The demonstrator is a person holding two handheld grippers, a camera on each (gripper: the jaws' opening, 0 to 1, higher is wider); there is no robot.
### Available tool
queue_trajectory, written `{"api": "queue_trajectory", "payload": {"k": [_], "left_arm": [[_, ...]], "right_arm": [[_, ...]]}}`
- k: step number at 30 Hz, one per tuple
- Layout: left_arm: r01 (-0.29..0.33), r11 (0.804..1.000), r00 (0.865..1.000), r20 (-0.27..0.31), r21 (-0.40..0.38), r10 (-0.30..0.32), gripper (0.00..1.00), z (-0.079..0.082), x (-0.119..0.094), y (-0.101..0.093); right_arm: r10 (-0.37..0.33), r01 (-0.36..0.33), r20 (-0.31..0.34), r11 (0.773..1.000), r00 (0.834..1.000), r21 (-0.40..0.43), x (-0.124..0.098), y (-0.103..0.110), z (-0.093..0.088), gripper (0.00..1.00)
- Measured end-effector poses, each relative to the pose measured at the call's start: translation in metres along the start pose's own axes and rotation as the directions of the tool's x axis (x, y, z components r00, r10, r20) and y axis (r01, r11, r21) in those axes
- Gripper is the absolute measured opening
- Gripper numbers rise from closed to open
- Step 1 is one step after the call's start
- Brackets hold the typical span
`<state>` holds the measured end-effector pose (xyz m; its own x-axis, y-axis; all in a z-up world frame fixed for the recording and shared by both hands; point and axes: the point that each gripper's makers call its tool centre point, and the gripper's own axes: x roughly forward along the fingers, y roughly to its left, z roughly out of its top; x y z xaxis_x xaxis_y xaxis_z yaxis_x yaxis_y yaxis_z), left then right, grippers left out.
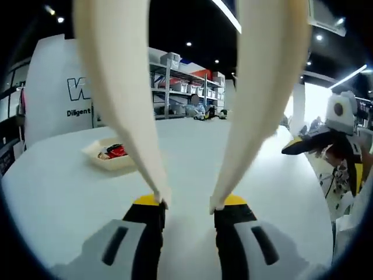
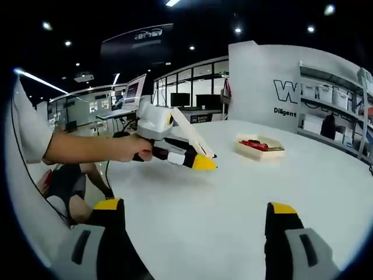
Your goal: Place the target food into the container with the food tongs after gripping and lifting it, then release it inside without dropping or visibly crushing the food.
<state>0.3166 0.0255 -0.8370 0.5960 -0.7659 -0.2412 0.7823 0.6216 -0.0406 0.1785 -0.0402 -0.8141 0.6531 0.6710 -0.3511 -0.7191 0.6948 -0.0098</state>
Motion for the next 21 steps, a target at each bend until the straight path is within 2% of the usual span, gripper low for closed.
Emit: {"api": "queue_trajectory", "payload": {"k": [2, 4, 5, 9, 10, 12, 13, 14, 18, 21], "left_arm": [[0.032, 0.999, 0.999, 0.004, 0.009, -0.032, 0.32, 0.0, -0.003, -0.009], [0.076, 0.997, 0.997, 0.01, 0.007, -0.076, 0.32, 0.002, -0.007, -0.02], [0.089, 0.996, 0.996, 0.013, 0.004, -0.089, 0.32, 0.004, -0.011, -0.024], [0.117, 0.993, 0.993, 0.022, -0.017, -0.116, 0.32, 0.006, -0.015, -0.034], [0.14, 0.99, 0.99, 0.005, -0.025, -0.14, 0.32, 0.003, -0.015, -0.039], [0.162, 0.987, 0.987, 0.001, -0.017, -0.162, 0.32, 0.002, -0.015, -0.045], [0.164, 0.986, 0.987, 0.002, -0.013, -0.164, 0.32, 0.002, -0.016, -0.047], [0.166, 0.986, 0.986, 0.009, -0.004, -0.166, 0.32, 0.003, -0.017, -0.048], [0.172, 0.985, 0.985, 0.029, -0.029, -0.171, 0.32, 0.006, -0.019, -0.05], [0.174, 0.984, 0.985, 0.03, -0.036, -0.173, 0.32, 0.004, -0.021, -0.051]], "right_arm": [[0.016, -0.016, 0.008, 1.0, 1.0, -0.003, 0.003, 0.002, 0.002, 0.99], [0.072, -0.071, 0.045, 0.997, 0.996, -0.015, 0.007, 0.011, 0.011, 0.99], [0.095, -0.096, 0.073, 0.995, 0.993, 0.007, 0.008, 0.013, 0.019, 0.99], [0.121, -0.123, 0.128, 0.992, 0.984, 0.005, 0.013, 0.011, 0.036, 0.98], [0.162, -0.166, 0.176, 0.986, 0.971, 0.011, 0.015, 0.016, 0.047, 0.94], [0.226, -0.243, 0.226, 0.968, 0.948, 0.053, 0.017, 0.02, 0.057, 0.82], [0.238, -0.258, 0.225, 0.964, 0.945, 0.066, 0.02, 0.019, 0.059, 0.75], [0.243, -0.262, 0.22, 0.963, 0.945, 0.058, 0.023, 0.015, 0.06, 0.71], [0.242, -0.253, 0.195, 0.967, 0.95, 0.031, 0.033, 0.009, 0.062, 0.7], [0.263, -0.27, 0.177, 0.963, 0.948, 0.015, 0.039, 0.011, 0.059, 0.62]]}}
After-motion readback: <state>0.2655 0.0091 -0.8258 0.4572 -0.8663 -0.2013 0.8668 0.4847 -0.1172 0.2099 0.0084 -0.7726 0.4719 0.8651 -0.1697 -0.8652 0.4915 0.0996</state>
